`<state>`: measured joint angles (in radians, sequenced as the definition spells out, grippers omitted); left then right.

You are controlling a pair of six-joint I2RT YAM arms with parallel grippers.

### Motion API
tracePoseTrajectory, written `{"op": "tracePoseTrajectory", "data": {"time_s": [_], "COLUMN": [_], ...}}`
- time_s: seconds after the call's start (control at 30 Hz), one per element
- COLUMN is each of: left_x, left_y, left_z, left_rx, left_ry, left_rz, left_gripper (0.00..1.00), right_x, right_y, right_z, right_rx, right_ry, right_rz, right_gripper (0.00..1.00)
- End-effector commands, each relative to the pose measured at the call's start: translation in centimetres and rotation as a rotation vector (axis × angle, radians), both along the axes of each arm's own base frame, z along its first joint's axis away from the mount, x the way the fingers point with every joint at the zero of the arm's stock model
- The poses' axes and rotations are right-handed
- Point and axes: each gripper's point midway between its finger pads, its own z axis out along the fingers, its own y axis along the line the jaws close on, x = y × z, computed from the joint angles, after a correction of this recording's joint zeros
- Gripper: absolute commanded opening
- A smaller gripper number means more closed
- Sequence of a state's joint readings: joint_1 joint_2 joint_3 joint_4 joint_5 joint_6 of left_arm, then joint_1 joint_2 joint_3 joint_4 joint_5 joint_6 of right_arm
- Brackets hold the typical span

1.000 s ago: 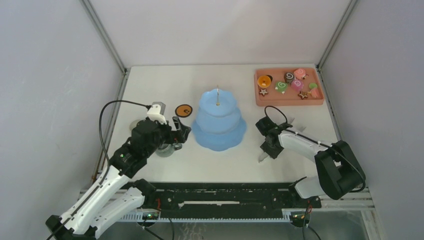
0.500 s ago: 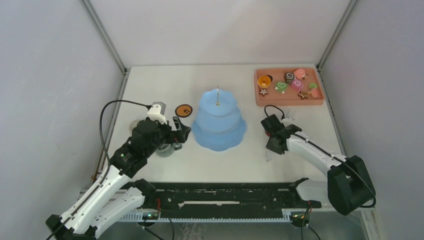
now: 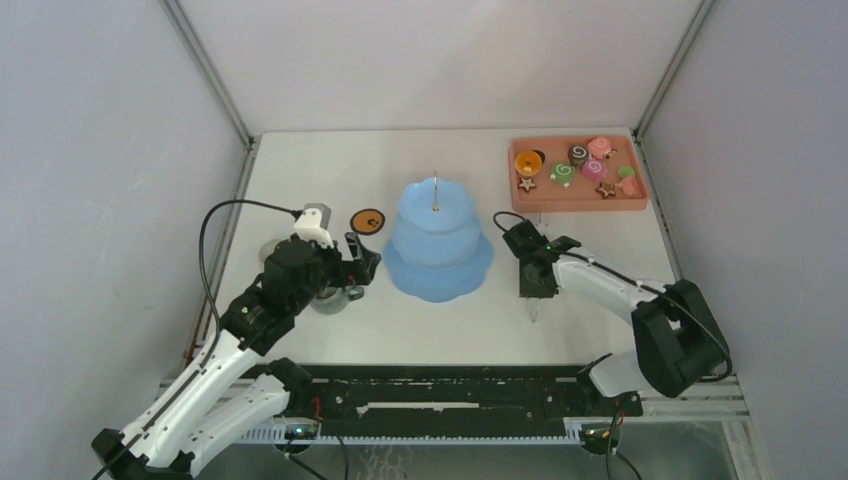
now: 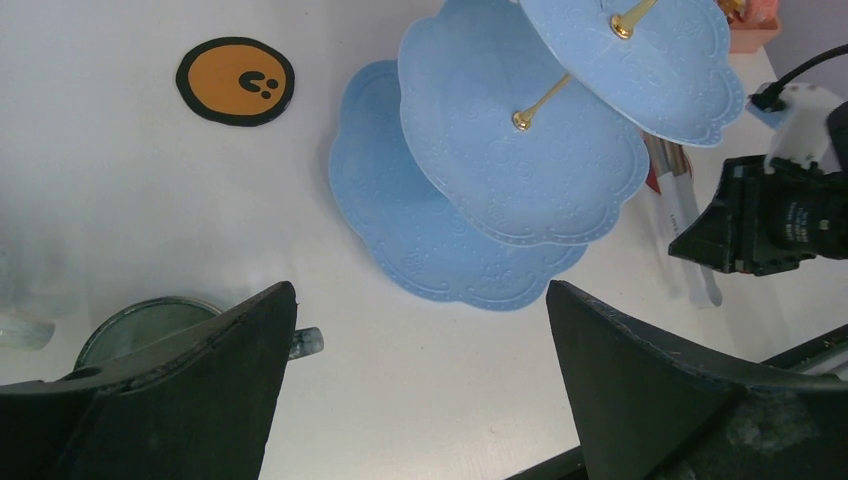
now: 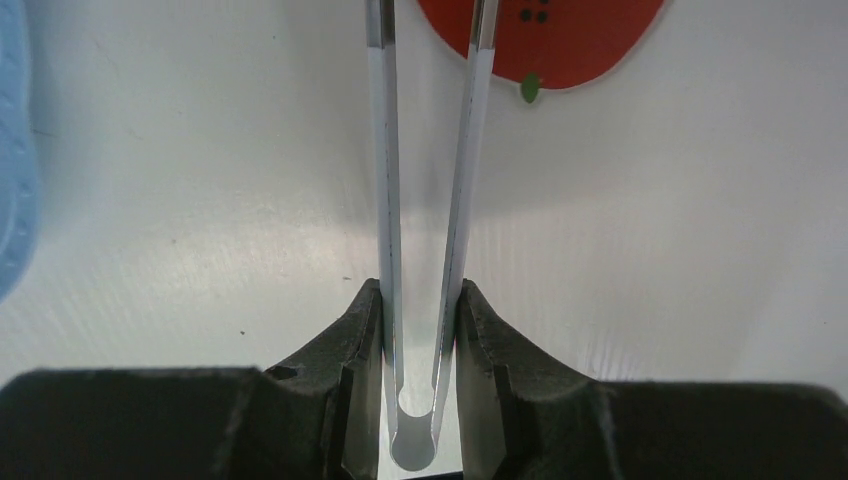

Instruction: Serve the afternoon tea

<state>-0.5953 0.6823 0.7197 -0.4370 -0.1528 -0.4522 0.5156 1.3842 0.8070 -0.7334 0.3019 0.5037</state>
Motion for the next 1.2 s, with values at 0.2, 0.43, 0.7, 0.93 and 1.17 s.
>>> {"op": "tracePoseTrajectory", "data": {"time_s": [0.2, 0.43, 0.7, 0.93, 1.17], "left_x": [-0.2, -0.1, -0.3, -0.3, -0.3], "left_y": [0.3, 0.5, 0.5, 0.4, 0.4], "left_z": [-1.0, -0.6, -0.7, -0.9, -1.0], "left_rx": [0.018, 0.018, 0.018, 0.019, 0.021], "left_ry": [0.004, -0.007, -0.005, 0.002, 0.006], "left_rz": [0.005, 0.013, 0.011, 0.007, 0.005], "left_gripper": [1.00, 1.00, 1.00, 1.00, 1.00], "right_x": [2.1, 2.9, 4.3, 5.8, 6.5], "right_y": [0.2, 1.4, 0.8, 0.3, 0.2], "right_z": [-1.1, 1.8, 5.2, 7.0, 6.5], "right_rx": [-0.077, 0.039, 0.186, 0.185, 0.081], "right_ry": [-0.024, -0.141, -0.259, -0.387, -0.405], "right_rz": [0.034, 0.010, -0.135, -0.180, -0.094], "right_gripper": [0.35, 0.90, 0.98, 1.00, 1.00]}}
